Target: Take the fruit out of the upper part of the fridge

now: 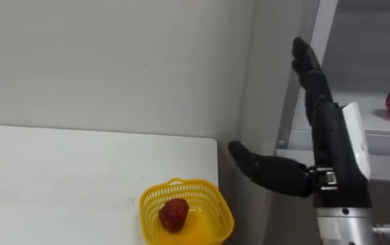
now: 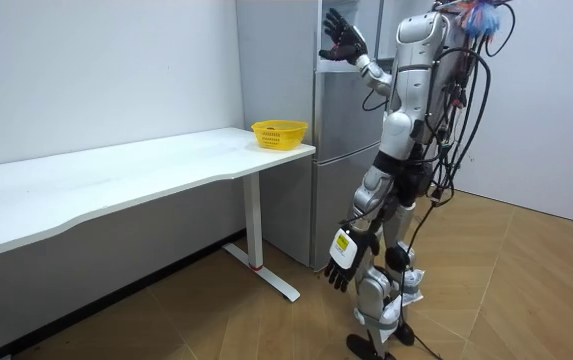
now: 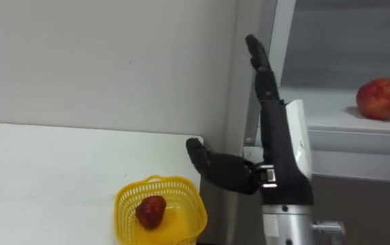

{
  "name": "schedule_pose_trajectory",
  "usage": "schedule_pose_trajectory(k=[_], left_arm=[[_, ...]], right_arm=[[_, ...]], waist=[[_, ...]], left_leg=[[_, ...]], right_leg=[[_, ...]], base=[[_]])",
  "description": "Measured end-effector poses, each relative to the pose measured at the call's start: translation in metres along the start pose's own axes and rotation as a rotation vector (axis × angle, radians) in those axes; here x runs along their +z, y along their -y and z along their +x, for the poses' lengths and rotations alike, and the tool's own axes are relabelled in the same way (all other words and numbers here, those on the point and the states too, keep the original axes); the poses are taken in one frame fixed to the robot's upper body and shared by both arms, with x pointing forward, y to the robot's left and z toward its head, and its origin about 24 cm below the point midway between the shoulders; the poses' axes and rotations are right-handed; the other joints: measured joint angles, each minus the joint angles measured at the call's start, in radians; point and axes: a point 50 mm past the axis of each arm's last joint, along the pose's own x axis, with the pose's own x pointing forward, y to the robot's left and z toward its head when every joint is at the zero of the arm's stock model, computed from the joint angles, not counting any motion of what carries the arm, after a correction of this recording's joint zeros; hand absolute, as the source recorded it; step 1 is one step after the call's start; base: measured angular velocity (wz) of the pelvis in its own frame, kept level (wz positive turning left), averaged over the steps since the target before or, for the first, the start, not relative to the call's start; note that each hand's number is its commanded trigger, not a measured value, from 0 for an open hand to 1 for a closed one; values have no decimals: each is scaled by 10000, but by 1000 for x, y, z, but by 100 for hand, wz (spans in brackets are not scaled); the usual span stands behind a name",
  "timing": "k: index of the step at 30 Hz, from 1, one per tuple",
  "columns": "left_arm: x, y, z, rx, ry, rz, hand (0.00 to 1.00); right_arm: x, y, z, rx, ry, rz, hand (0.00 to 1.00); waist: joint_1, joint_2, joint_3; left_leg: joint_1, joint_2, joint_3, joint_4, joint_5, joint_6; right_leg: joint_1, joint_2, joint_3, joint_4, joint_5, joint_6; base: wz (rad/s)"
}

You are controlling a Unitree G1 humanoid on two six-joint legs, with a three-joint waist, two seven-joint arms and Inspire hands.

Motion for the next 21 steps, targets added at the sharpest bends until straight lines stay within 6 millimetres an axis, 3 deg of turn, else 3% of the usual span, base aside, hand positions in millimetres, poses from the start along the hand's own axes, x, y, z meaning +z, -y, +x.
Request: schedule_pose_trajectory(k=[4, 13, 17, 21], left_arm=[[-10, 4, -1, -117, -353, -328, 0], [-19, 7, -2, -231, -521, -429, 0], [-20, 5, -3, -158, -427, -504, 0], [-18, 4, -3, -117, -272, -498, 0]], right_arm=[[3, 19, 6, -1016, 299, -358, 0], [1, 47, 2, -2273, 218, -972, 0], [0, 66, 4, -3321, 430, -1374, 0], [1, 76, 2, -3909, 574, -1566, 0]], waist=[[-447, -30, -28], [-953, -93, 9], [-990, -193, 63], [-1022, -221, 63]], left_leg=[[25, 11, 27, 42, 2, -3], [106, 25, 91, 22, -3, -15], [181, 15, 117, 30, -4, -14], [193, 16, 124, -4, -4, -14]], right_leg=[[23, 44, 18, -4, 1, -1], [81, 11, 76, 27, -1, -4], [115, 10, 101, -50, -20, -1], [134, 36, 106, -176, -13, 0]], base=[[0], [-1], [0], [0]])
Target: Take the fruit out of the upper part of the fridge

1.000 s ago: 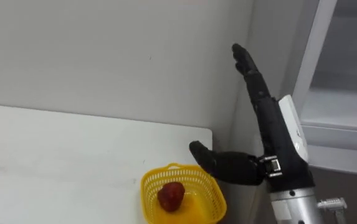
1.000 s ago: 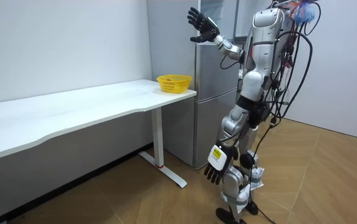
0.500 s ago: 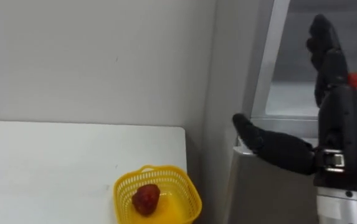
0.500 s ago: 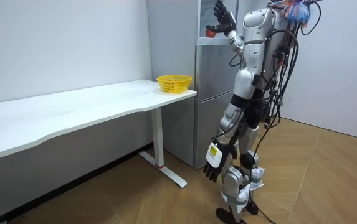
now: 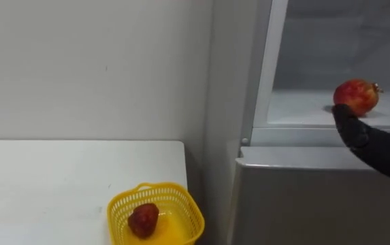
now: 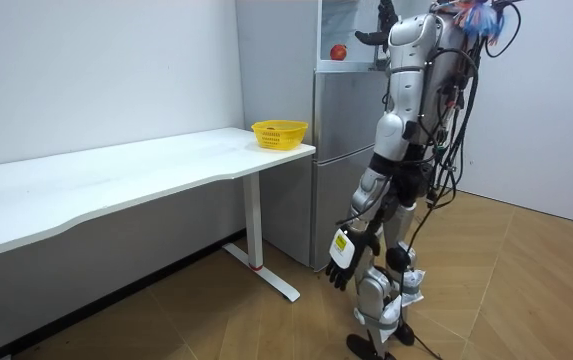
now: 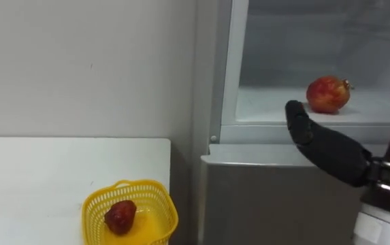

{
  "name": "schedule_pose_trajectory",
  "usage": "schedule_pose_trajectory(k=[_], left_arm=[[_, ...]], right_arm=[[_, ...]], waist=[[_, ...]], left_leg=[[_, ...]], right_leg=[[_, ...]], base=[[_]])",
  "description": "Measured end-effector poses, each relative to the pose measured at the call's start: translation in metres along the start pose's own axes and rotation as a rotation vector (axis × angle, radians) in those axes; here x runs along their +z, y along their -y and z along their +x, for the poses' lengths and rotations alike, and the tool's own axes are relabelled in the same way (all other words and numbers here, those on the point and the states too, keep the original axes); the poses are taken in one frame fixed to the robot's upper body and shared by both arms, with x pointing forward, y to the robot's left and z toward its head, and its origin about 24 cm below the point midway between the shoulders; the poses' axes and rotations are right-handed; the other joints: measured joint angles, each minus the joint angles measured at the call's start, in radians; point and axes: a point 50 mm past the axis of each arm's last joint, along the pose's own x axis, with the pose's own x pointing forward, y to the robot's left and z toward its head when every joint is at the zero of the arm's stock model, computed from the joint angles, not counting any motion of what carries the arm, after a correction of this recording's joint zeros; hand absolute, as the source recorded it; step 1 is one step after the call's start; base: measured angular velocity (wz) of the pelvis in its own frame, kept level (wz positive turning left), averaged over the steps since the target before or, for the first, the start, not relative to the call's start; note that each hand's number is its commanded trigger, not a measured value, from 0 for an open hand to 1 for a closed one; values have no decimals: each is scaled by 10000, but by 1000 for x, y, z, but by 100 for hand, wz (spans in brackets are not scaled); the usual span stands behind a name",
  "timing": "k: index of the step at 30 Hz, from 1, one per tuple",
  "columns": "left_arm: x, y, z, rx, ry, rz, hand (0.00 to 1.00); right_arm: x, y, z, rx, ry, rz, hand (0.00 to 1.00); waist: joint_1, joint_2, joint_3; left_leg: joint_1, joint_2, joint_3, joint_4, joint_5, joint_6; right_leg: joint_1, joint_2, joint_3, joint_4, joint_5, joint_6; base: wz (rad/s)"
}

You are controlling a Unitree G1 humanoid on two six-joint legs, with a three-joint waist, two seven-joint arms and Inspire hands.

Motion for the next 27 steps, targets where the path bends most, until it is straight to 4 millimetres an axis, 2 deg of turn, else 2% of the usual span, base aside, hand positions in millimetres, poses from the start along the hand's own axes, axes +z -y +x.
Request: schedule_pose_trajectory(k=[2, 3, 5, 9, 11, 16, 18, 21, 25, 27], left_arm=[[1, 0, 0, 14, 64, -9, 0], [0, -1, 0, 29, 61, -9, 0], [1, -2, 0, 76, 56, -29, 0], [-4, -10, 0, 334, -89, -575, 0], [-3, -13, 0, 397, -77, -619, 0], [-2, -21, -1, 317, -105, -546, 0], [-2, -23, -1, 296, -145, -538, 0], [3, -24, 0, 262, 13, -537, 0], [5, -25, 0, 273, 76, -541, 0], [5, -25, 0, 268, 111, -535, 0]], right_arm=[[-1, 2, 0, -156, -18, -56, 0], [-4, 3, 0, -206, -69, -184, 0], [-11, 6, 2, -238, -212, -487, 0], [-26, 13, 4, -155, -445, -1313, 0], [-27, 14, 7, -119, -528, -1518, 0], [-34, 6, 26, 82, -265, -1748, 0], [-39, 2, 31, 244, -437, -1811, 0], [-44, -4, 37, 512, -532, -1822, 0], [-59, -3, 40, 832, -1171, -2198, 0], [-60, -3, 41, 871, -1187, -2235, 0]], waist=[[-3, -9, -3], [9, -81, 31], [41, -121, 27], [87, -315, 82], [97, -392, 67], [78, -538, 73], [109, -583, 40], [184, -553, 44], [305, -478, 36], [329, -478, 9]], left_leg=[[3, 1, 7, -17, 1, -1], [8, 2, 7, -6, 1, -2], [16, 3, 3, 8, 2, -4], [-13, 1, -38, -27, 3, -6], [-48, -7, -39, -52, 2, -6], [-136, -11, -155, -19, 2, -6], [-165, -4, -174, 9, 1, -8], [-169, -4, -197, 15, 1, -8], [-146, -11, -249, 22, 1, -8], [-149, -10, -273, 18, 1, -9]], right_leg=[[11, 23, 1, 9, 1, -1], [35, 22, -1, 8, 2, -3], [50, 20, -26, 5, 2, -3], [53, 23, -60, -14, -3, -3], [-5, 25, -94, -2, -17, 1], [-17, 15, -322, -9, -17, 2], [-19, 12, -342, 2, -15, -1], [-19, 8, -334, 7, -7, -3], [9, -5, -338, 22, -3, -4], [6, -26, -367, 33, -3, -4]], base=[[0], [0], [0], [0], [0], [6], [7], [0], [1], [3]])
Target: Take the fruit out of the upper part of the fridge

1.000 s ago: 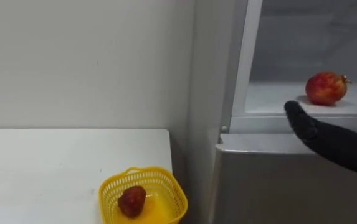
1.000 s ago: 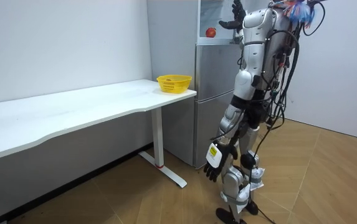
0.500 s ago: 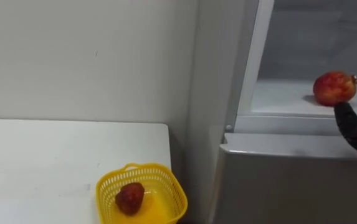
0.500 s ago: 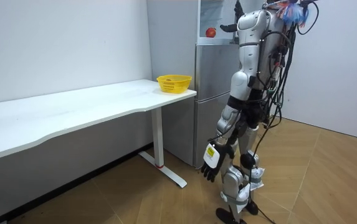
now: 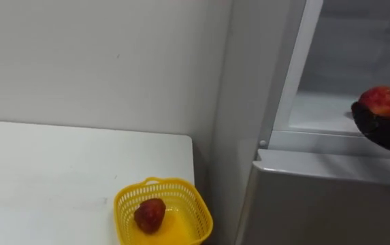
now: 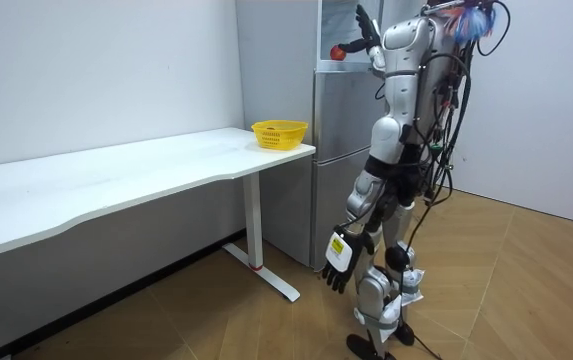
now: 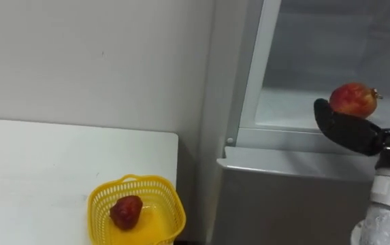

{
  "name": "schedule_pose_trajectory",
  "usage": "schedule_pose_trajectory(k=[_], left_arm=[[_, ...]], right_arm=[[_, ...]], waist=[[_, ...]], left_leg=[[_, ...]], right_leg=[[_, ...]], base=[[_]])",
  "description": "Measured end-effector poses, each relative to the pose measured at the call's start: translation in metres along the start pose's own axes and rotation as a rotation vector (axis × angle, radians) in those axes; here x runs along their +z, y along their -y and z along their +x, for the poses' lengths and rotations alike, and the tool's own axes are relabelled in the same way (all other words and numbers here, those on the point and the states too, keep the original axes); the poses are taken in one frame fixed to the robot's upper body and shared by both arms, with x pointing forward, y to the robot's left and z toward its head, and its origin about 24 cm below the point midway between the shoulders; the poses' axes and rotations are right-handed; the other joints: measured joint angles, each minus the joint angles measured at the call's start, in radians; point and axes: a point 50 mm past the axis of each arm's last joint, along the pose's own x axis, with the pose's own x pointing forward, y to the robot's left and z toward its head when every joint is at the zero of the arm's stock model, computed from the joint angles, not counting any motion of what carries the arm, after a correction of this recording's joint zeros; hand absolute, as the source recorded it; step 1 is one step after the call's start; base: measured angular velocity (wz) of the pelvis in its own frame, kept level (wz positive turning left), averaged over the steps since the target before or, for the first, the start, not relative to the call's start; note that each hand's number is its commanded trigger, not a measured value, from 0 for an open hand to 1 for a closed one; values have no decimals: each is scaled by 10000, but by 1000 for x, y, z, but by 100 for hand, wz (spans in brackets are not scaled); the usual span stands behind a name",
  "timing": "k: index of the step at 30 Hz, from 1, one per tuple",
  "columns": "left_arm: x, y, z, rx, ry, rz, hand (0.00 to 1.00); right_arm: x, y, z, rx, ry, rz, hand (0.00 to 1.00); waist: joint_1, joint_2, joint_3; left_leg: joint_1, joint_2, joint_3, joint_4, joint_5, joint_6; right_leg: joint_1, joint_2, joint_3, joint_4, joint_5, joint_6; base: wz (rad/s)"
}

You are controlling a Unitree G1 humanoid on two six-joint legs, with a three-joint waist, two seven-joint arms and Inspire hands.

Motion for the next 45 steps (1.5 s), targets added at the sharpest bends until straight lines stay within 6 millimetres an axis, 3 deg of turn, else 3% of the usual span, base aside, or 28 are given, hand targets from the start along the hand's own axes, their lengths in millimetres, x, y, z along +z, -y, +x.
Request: schedule_pose_trajectory(k=[5, 7, 9, 12, 20, 25, 33, 39, 45], left_arm=[[-4, -3, -1, -109, -80, -157, 0], [-4, -6, -1, -48, -65, -205, 0], [-4, -7, -1, -22, -52, -301, 0], [-3, -7, -1, -9, -53, -235, 0], [-4, -13, -2, 130, -64, -160, 0], [-4, -15, -2, 202, -77, 116, 0], [-3, -20, -3, 370, -53, 168, 0], [-8, -23, -4, 418, -169, 9, 0], [-8, -23, -4, 422, -259, 2, 0]], right_arm=[[0, 4, 18, -13, 247, -595, 0], [-1, 6, 31, -175, 136, -641, 0], [-4, 9, 39, -273, -64, -670, 0], [-7, 13, 47, -329, -163, -803, 0], [-9, 12, 48, 135, -304, -806, 0], [-29, 11, 44, 626, -1336, -708, 0], [-48, 14, 43, 1425, -2495, -581, 0], [-53, 11, 44, 1984, -2843, -618, 0], [-56, 9, 48, 2680, -2989, -647, 0]], waist=[[22, -2, 18], [39, -161, 78], [66, -285, 26], [141, -345, 21], [179, -304, 22], [196, -241, 10], [228, -349, 44], [167, -539, -2], [116, -467, 41]], left_leg=[[-56, -1, -132, 19, 25, -38], [-64, -6, -149, 38, 32, -49], [-154, -7, -151, 77, 35, -54], [-230, -20, -166, 146, 34, -53], [-303, -48, -392, 204, 33, -50], [-317, -56, -444, 201, 36, -51], [-390, -81, -440, 195, 54, -48], [-387, -84, -432, 219, 54, -47], [-390, -78, -451, 208, 52, -46]], right_leg=[[-16, -39, -241, 40, -6, -3], [-48, -54, -247, 134, -68, -32], [-116, -54, -249, 120, -71, -34], [-147, -66, -271, 119, -69, -35], [-114, -101, -509, 133, -67, -35], [-86, -112, -554, 146, -67, -35], [-165, -129, -510, 146, -74, -33], [-183, -129, -523, 126, -73, -33], [-173, -142, -647, 133, -71, -33]], base=[[8], [3], [2], [1], [8], [3], [0], [0], [1]])
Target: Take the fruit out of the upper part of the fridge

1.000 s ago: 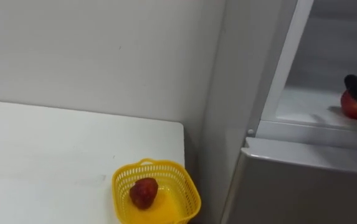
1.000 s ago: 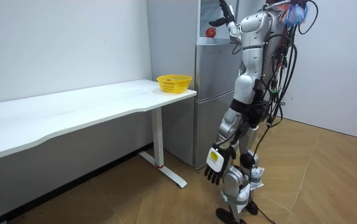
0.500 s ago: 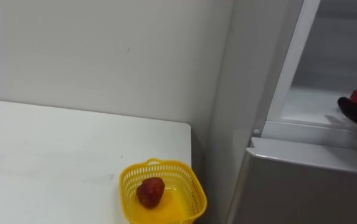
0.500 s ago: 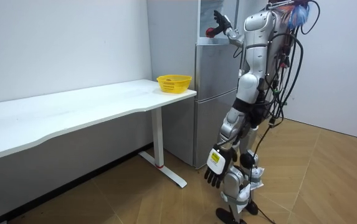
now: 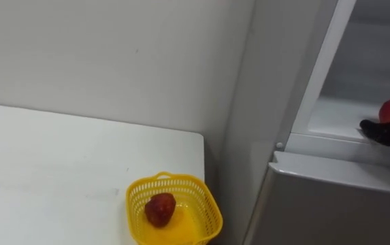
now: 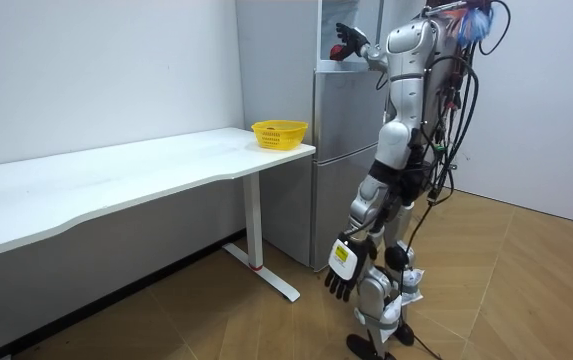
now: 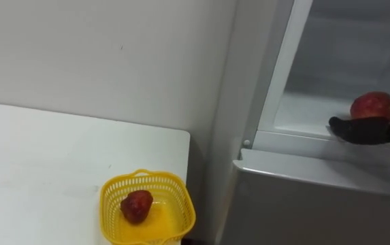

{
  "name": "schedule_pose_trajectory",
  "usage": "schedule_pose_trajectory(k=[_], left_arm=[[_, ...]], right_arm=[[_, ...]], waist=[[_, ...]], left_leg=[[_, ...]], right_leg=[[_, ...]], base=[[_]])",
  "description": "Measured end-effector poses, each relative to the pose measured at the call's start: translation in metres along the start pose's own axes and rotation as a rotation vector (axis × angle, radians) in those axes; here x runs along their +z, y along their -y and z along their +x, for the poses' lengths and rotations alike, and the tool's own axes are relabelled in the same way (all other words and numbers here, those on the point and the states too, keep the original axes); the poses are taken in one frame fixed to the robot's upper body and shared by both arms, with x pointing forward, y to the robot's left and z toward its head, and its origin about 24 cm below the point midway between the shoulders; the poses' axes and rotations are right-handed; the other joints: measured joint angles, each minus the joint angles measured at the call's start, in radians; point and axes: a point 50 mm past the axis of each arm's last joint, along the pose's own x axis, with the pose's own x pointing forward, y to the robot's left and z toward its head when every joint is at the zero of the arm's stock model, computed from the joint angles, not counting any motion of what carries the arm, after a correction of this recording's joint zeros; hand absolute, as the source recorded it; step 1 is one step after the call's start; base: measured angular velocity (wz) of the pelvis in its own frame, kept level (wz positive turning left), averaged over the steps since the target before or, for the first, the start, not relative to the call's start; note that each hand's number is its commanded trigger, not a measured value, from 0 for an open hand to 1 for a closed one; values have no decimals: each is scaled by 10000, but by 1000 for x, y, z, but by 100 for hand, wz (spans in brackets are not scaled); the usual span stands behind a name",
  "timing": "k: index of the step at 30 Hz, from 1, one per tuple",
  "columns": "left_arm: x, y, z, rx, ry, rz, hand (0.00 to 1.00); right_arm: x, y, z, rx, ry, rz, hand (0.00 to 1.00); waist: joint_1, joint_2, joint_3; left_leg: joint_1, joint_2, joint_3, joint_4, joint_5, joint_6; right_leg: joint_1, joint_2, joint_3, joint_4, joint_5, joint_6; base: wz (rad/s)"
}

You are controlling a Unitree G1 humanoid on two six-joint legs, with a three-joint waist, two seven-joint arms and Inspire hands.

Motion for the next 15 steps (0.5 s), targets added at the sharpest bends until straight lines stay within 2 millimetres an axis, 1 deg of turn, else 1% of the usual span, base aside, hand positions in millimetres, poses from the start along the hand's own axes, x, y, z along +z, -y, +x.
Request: schedule_pose_trajectory(k=[2, 4, 6, 7, 15], left_arm=[[0, 0, 0, -2, -44, -7, 0], [-3, 0, 0, -10, -117, -11, 0], [-4, 0, 0, -6, -164, -15, 0], [-5, 0, -1, -8, -184, -14, 0], [-14, 3, -2, -123, -363, -17, 0]], right_arm=[[-2, 0, 1, 199, -74, -109, 0], [-4, -2, 5, 492, -288, -119, 0], [-7, -4, 8, 668, -496, -26, 0], [-9, -5, 9, 787, -646, 3, 0], [-13, -7, 8, 1375, -828, -9, 0]], waist=[[2, 19, 3], [-36, 47, -12], [-89, 54, -7], [-89, 51, -19], [-82, 44, -28]], left_leg=[[9, 4, -1, -3, 0, -1], [73, 6, -1, -19, 0, -1], [160, 9, -6, -15, -3, -2], [199, 10, -13, -8, -6, -1], [203, 7, -13, 73, -4, -2]], right_leg=[[15, -1, -25, 8, 1, -2], [83, -3, -57, 12, 1, -2], [190, -6, -109, 6, 2, -1], [238, -7, -119, -3, 1, -1], [282, -15, -128, -2, 3, -4]], base=[[0], [0], [2], [4], [0]])
